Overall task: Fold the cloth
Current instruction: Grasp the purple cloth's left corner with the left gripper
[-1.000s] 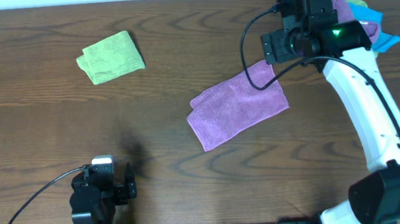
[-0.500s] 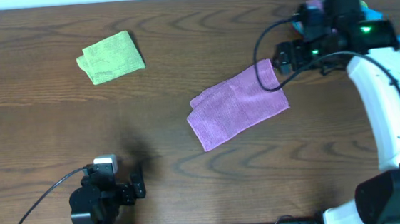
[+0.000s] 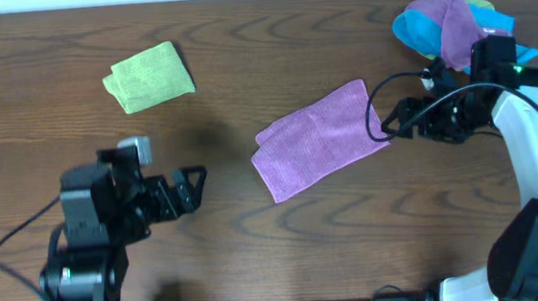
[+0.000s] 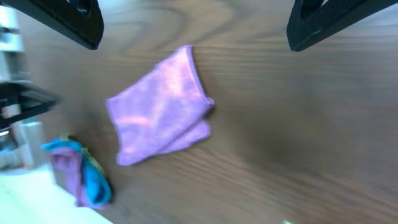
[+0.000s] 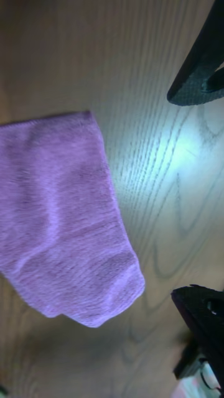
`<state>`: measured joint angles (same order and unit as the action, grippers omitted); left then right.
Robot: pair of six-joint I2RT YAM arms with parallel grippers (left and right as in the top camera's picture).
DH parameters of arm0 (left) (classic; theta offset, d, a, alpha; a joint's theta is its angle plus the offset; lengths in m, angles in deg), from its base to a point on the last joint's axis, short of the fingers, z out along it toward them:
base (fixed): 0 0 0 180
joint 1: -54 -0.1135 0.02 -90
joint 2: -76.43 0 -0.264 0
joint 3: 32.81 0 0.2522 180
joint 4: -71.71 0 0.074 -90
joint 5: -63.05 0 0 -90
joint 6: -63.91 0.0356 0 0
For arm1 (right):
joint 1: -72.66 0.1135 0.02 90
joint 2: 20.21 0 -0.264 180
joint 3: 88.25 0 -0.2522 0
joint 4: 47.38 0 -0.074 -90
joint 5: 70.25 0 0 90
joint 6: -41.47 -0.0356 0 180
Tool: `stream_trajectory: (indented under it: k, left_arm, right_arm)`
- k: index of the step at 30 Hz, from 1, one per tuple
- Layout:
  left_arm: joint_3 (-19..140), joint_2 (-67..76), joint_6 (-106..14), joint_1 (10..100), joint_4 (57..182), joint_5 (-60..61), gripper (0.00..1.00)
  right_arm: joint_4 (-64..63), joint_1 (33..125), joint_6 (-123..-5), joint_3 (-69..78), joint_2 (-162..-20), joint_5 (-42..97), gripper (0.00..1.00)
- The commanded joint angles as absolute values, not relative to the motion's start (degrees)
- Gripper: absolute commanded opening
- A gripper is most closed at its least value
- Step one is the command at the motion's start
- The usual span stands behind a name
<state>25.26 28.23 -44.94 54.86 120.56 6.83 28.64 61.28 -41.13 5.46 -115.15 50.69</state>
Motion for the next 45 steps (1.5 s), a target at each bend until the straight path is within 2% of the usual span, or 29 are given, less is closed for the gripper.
stream_trajectory:
  k: [1,5,11,20,29,40,42,43,45]
  left_arm:
    - [26.8,22.1,-54.7,54.9,119.8,14.0,0.95]
    - [26.7,15.8,-67.6,55.1,119.6,14.1,0.95]
    - [26.2,4.1,-69.6,59.9,110.9,19.8,0.95]
    - [19.3,-8.8,-78.9,67.7,91.4,19.7,0.95]
    - [11.2,-14.2,-88.5,73.4,71.5,18.2,0.95]
    - [11.1,-24.4,-98.4,79.7,53.9,14.4,0.95]
    - [11.1,-25.8,-99.5,80.0,51.9,14.5,0.96]
    - [11.1,-26.2,-100.2,80.0,51.3,14.4,1.00]
    - [11.1,-26.9,-100.9,80.0,50.3,14.3,0.71]
  right_arm:
    - [27.7,60.3,-39.6,8.1,-114.2,53.8,0.92]
    - [26.3,59.2,-39.6,10.5,-114.2,54.0,0.92]
    - [25.4,55.2,-39.6,11.6,-114.2,56.4,0.92]
    - [25.8,53.1,-39.7,11.6,-114.2,57.9,0.91]
    - [25.6,53.1,-39.6,11.6,-114.2,60.3,0.91]
    - [25.7,53.1,-39.7,11.6,-114.2,60.3,0.90]
    - [25.8,53.1,-39.6,11.6,-114.2,60.3,0.89]
    - [25.7,53.1,-39.7,11.6,-114.2,60.3,0.89]
    - [25.7,53.1,-39.6,11.6,-114.2,60.3,0.89]
